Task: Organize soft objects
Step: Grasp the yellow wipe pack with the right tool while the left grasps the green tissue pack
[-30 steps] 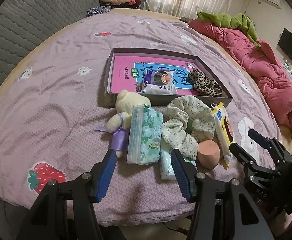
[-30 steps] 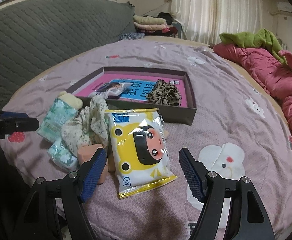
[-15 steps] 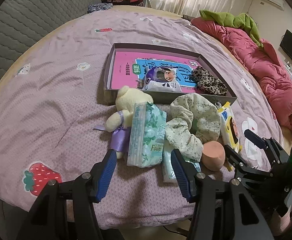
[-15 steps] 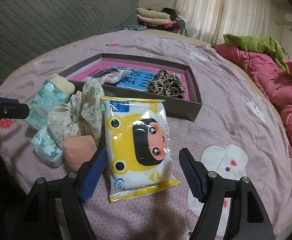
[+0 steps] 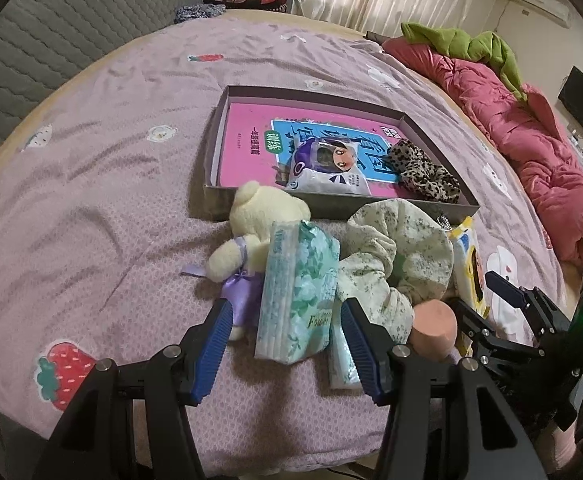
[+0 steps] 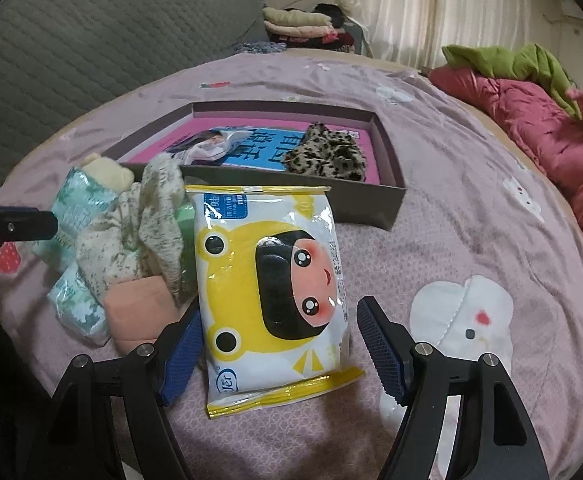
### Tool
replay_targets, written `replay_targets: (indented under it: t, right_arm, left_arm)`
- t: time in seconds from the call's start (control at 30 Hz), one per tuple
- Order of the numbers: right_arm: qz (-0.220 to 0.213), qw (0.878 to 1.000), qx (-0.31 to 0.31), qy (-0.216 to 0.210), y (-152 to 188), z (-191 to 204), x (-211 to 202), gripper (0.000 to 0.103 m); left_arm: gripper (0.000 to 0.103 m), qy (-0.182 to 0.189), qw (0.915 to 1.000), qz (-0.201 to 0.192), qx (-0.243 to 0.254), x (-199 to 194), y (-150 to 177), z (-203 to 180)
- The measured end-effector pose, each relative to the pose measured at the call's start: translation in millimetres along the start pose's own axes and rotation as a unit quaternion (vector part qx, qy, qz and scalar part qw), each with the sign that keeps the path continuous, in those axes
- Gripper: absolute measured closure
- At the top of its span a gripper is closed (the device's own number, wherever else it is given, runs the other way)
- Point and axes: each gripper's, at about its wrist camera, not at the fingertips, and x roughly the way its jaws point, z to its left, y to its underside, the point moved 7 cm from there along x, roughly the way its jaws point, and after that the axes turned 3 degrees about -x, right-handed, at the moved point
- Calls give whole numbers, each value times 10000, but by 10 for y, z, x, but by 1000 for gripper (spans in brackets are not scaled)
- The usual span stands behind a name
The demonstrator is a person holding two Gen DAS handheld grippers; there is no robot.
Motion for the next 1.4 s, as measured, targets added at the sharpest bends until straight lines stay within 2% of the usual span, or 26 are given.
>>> replay_targets:
  t: [0.07, 0.23, 0.33, 0.57, 0.63, 0.77, 0.93, 1.07, 1.13, 1.23, 1.4]
  right_arm:
    - [-43, 10000, 36, -10, -11, -21, -16, 27]
    - [-110, 9999, 42, 44, -12, -66, -71, 40]
    - [-116, 9999, 37, 120, -2, -104, -100, 43]
    - [130, 9995, 208, 214, 39, -223, 31, 42]
    - [180, 9991, 342, 188, 56, -276, 70, 31]
    - [310, 9949, 915, -281, 101, -459, 166, 27]
    - [285, 9904, 1184, -659, 96, -530, 215, 27]
    - [217, 9839, 1498, -955, 87, -612, 220, 30]
    - [185, 9833, 1534, -966, 83, -643, 214, 38]
    - [186, 9864, 1403, -837, 69, -633, 213, 41]
    - [203, 9955, 863, -344, 40, -563, 218, 43]
  left_arm:
    - [47, 56, 10000, 6, 9, 28, -17, -18]
    - [47, 195, 9998, 56, 65, 84, -32, -110]
    - [47, 238, 9996, 57, 134, 93, -34, -153]
    - [47, 296, 9995, 123, 24, 156, -46, -123]
    - [47, 333, 9993, 158, -5, 169, -42, -118]
    - [47, 366, 9991, 199, 39, 197, -35, -130]
    - [48, 475, 9986, 216, -49, 227, -41, -112]
    - [52, 553, 9982, 220, -116, 245, -53, -96]
    - [53, 553, 9982, 222, -118, 249, -53, -97]
    - [55, 533, 9983, 212, -128, 246, -61, -94]
    - [64, 539, 9982, 188, -154, 241, -50, -100]
